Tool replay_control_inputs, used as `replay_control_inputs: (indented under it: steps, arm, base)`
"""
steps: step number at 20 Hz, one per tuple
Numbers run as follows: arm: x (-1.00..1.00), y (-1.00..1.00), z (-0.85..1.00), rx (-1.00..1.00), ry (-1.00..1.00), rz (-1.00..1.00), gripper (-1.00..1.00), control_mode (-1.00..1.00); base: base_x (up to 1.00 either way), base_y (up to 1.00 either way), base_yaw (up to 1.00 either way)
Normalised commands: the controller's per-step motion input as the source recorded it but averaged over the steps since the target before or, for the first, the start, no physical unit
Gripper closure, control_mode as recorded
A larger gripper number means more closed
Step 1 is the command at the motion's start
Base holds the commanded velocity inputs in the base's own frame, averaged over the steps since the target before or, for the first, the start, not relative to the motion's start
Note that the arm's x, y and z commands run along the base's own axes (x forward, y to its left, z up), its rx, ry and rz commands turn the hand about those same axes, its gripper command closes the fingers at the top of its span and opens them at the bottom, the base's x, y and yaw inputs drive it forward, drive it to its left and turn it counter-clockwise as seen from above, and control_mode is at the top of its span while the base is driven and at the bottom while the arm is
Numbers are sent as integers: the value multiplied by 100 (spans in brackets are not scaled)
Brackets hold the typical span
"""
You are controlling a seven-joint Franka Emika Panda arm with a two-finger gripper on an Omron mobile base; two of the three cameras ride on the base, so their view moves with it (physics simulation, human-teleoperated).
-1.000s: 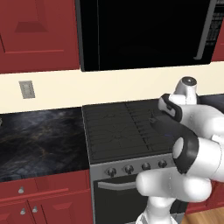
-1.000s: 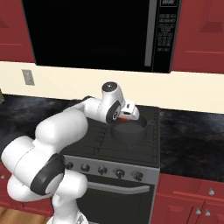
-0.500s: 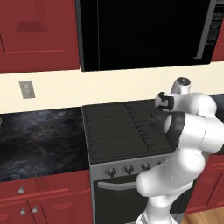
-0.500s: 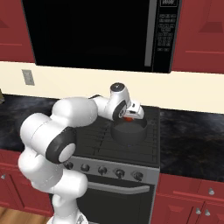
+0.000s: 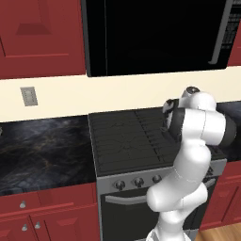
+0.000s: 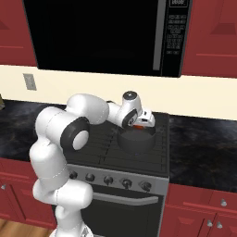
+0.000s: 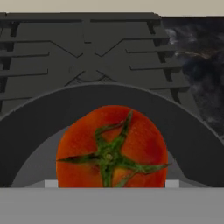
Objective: Turn on the burner for the pot on the stove. Wait thirty seconds for the pot to heat up. Then add the tomato to the pot.
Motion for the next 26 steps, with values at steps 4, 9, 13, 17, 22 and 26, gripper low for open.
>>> replay_control_inputs:
  steps: [4, 9, 13, 17, 22, 26]
  arm:
    - [33, -8, -36, 0, 0, 4, 100, -100]
    - [27, -8, -32, 0, 0, 4, 100, -100]
    - [25, -4, -23, 0, 0, 2, 100, -100]
    - [7, 0, -2, 0, 0, 0, -100, -100]
    - [-11, 0, 26, 0, -9, 0, -100, -100]
    - [-13, 8, 86, 0, -22, -5, -100, -100]
  base:
    - [0, 0, 0]
    - [0, 0, 0]
    - [0, 0, 0]
    - [0, 0, 0]
    - [0, 0, 0]
    - [0, 0, 0]
